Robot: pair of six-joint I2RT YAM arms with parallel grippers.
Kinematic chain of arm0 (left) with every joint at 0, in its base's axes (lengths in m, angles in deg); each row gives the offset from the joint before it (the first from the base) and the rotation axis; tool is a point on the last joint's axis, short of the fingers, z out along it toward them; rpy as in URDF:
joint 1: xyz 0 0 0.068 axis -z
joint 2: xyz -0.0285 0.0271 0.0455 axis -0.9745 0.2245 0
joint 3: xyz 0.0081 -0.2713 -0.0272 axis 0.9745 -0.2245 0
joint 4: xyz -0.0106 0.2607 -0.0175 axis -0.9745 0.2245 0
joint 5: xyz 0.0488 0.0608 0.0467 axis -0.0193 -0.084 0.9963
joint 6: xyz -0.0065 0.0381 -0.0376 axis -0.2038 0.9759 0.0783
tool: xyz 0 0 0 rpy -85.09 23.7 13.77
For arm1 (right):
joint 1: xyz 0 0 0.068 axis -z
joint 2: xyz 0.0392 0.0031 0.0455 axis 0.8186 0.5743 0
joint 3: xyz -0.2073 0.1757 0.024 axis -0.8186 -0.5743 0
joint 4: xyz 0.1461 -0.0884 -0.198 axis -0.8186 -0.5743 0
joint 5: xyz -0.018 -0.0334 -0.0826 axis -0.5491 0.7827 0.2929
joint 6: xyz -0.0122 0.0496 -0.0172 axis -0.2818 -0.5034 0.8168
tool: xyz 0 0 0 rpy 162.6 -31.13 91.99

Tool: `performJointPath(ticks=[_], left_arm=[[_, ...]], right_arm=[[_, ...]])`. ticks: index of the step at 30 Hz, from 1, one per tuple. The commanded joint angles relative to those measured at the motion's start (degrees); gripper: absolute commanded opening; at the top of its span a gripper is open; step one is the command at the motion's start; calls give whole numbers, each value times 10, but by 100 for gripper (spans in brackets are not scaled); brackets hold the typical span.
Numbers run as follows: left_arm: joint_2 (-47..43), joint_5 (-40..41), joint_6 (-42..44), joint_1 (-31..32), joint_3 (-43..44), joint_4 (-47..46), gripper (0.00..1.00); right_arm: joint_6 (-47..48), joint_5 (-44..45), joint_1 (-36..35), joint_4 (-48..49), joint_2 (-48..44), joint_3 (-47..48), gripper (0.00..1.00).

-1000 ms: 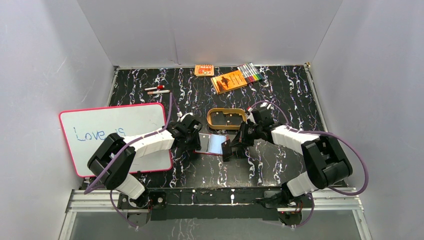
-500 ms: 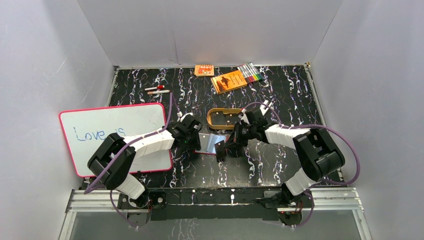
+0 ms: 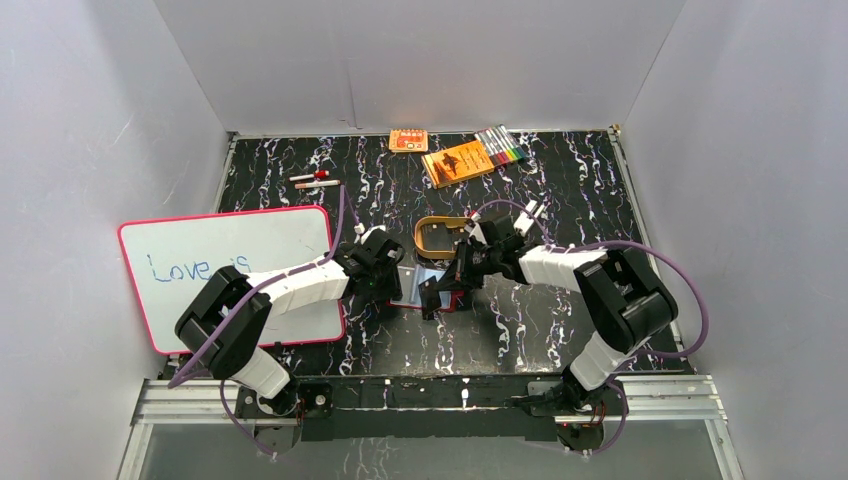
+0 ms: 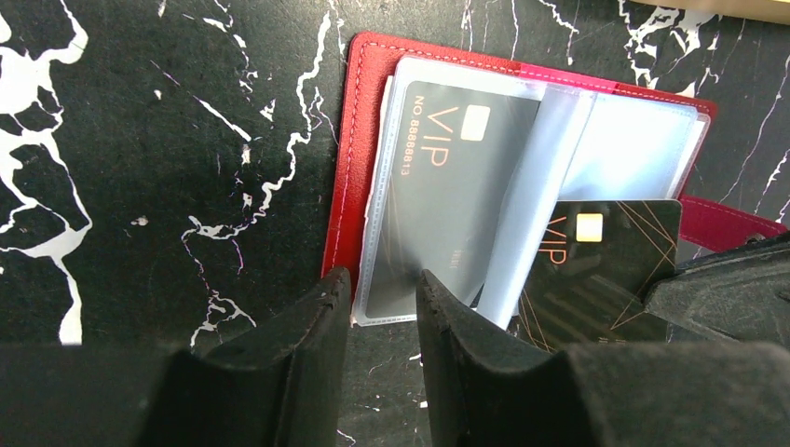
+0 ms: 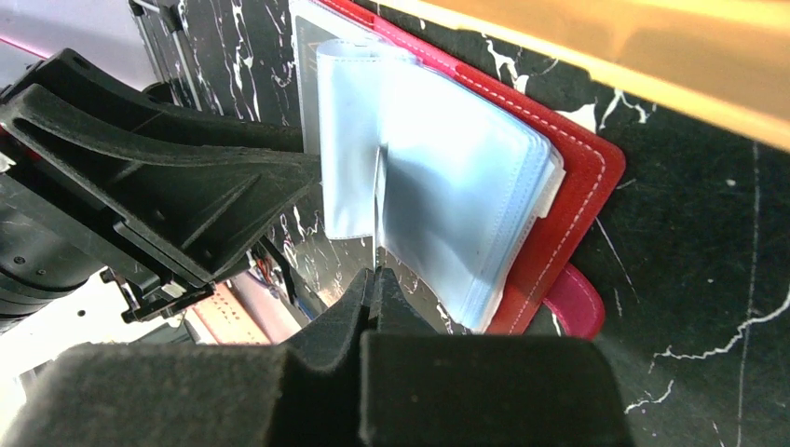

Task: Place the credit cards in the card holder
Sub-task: Turn over the card slot in the card holder.

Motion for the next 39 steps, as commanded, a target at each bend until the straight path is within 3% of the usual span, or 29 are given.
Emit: performJointPath(ticks=[1, 24, 39], left_arm=[[-13, -2, 0, 7, 5, 14, 31], [-81, 31, 4, 7, 60, 66, 41], [3, 34, 43, 6, 157, 84, 43]], right_arm=[[-13, -7, -8, 36, 8, 37, 0], [10, -19, -40, 44, 42, 80, 0], [24, -30, -57, 54, 84, 106, 0]])
